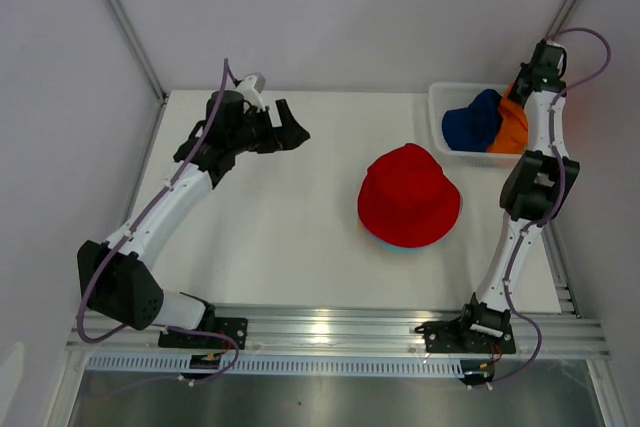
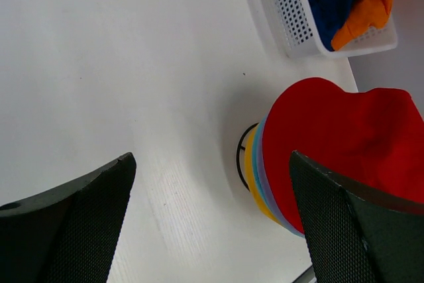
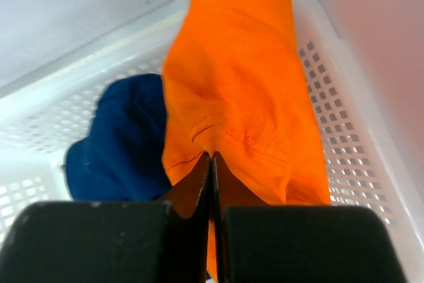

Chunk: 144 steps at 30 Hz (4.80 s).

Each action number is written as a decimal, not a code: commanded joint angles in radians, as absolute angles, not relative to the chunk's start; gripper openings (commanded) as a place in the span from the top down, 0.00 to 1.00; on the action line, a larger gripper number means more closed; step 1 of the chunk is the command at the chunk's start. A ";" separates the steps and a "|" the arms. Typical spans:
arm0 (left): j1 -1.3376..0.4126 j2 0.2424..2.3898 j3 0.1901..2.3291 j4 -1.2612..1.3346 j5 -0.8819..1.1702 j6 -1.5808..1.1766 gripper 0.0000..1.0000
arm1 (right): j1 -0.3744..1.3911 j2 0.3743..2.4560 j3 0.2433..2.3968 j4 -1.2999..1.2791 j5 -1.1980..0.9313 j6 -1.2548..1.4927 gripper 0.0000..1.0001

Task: Stack the hats

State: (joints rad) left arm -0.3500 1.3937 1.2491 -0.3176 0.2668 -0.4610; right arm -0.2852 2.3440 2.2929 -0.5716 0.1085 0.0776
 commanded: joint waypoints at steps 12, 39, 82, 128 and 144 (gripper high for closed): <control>-0.368 1.316 1.403 -0.302 0.442 -0.449 0.00 | -0.123 1.750 2.356 -0.508 -0.169 0.008 1.00; -0.586 1.362 1.387 0.267 0.608 -0.713 0.00 | 0.166 1.275 1.901 -0.515 -0.548 0.336 1.00; -0.821 1.746 1.510 0.433 0.638 -1.000 0.99 | 0.216 1.164 1.901 -0.962 -0.104 0.187 1.00; -0.555 1.637 1.031 0.264 0.709 -0.838 0.99 | 0.166 1.186 1.629 -0.686 -0.178 0.362 0.00; -0.672 1.608 1.029 0.262 0.637 -0.732 0.99 | -0.147 0.787 0.888 -0.489 -0.339 0.913 0.22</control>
State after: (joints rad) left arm -0.6468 1.6249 1.0286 0.2745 0.6590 -0.7773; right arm -0.1459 0.8310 0.8978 -0.5953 -0.3084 0.8009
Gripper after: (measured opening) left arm 0.014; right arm 0.784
